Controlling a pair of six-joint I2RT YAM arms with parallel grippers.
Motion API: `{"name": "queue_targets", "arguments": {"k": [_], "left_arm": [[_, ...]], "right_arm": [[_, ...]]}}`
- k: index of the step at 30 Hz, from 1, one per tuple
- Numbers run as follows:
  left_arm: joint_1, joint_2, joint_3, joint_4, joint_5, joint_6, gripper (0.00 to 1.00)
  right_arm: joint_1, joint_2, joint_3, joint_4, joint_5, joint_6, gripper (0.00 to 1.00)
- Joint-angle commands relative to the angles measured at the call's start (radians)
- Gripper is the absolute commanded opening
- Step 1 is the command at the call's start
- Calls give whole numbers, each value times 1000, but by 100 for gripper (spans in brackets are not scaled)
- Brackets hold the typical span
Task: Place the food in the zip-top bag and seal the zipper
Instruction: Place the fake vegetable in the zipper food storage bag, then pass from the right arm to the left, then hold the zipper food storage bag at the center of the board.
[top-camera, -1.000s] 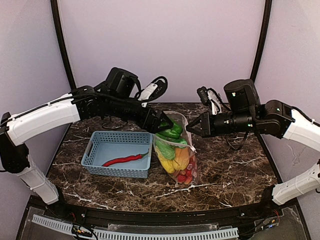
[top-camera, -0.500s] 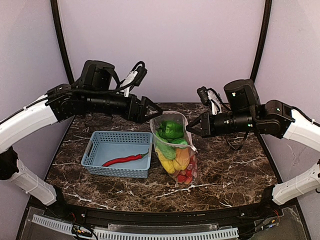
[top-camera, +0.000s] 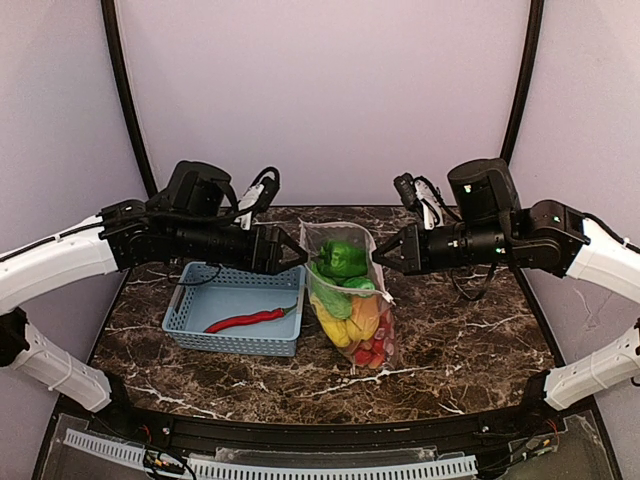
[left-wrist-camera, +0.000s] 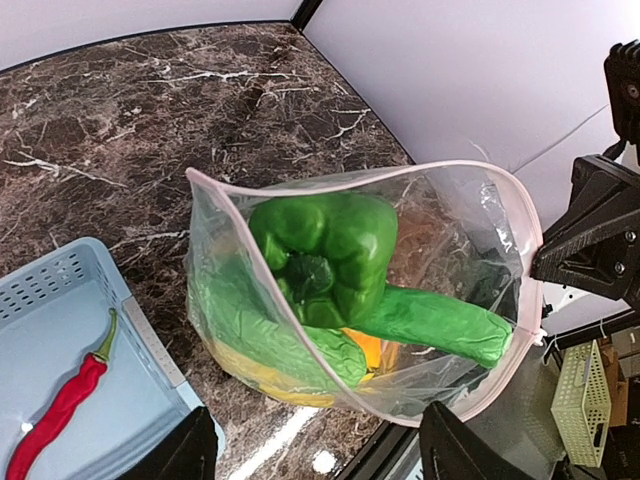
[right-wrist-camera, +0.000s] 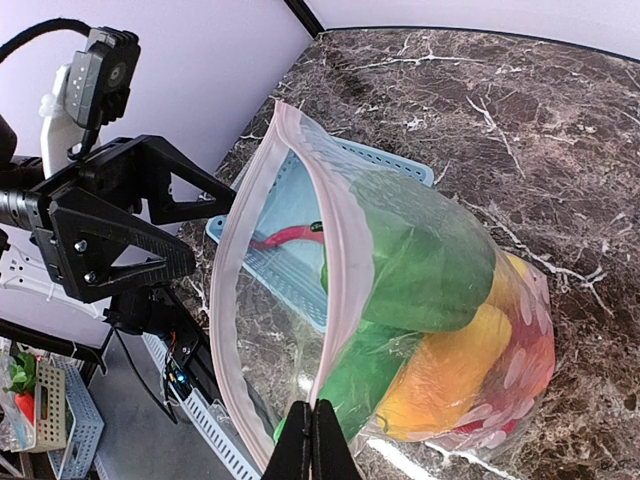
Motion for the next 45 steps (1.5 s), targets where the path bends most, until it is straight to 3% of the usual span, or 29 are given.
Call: {"name": "queue_targets", "arguments": {"k": [1,9,11,16,17,19,24,27,35,45], "left_arm": [[17,13,-25,104,56,-49,68],[46,78,-37,222,123,-104,61],[51,98,-32,227,133,-109,54],[60,114,-36,282,160,-147,14],[61,112,-36,304,163,-157,10],[61,106,-30,324,157,-168,2],[74,75,-20,370,129,-196,1],[89,56,-36,417,114,-235,1],[104,15,-38,457,65,-258,1],[134,-9,-56,420,59,-251,1]], "right_arm": [[1,-8,17,37,-11,5,0],[1,-15,14,27,-7,-1,0],[2,-10,18,25,-10,-8,0],[1,2,37,10,-12,-31,0],[1,4,45,6,-10,-38,0],[1,5,65,-13,-1,-57,11],[2,-37,83,-60,50,-110,50],[2,-92,48,-47,40,-156,63],[62,-246,-122,43,-48,-265,65],[116,-186,-191,51,168,-271,56]]}}
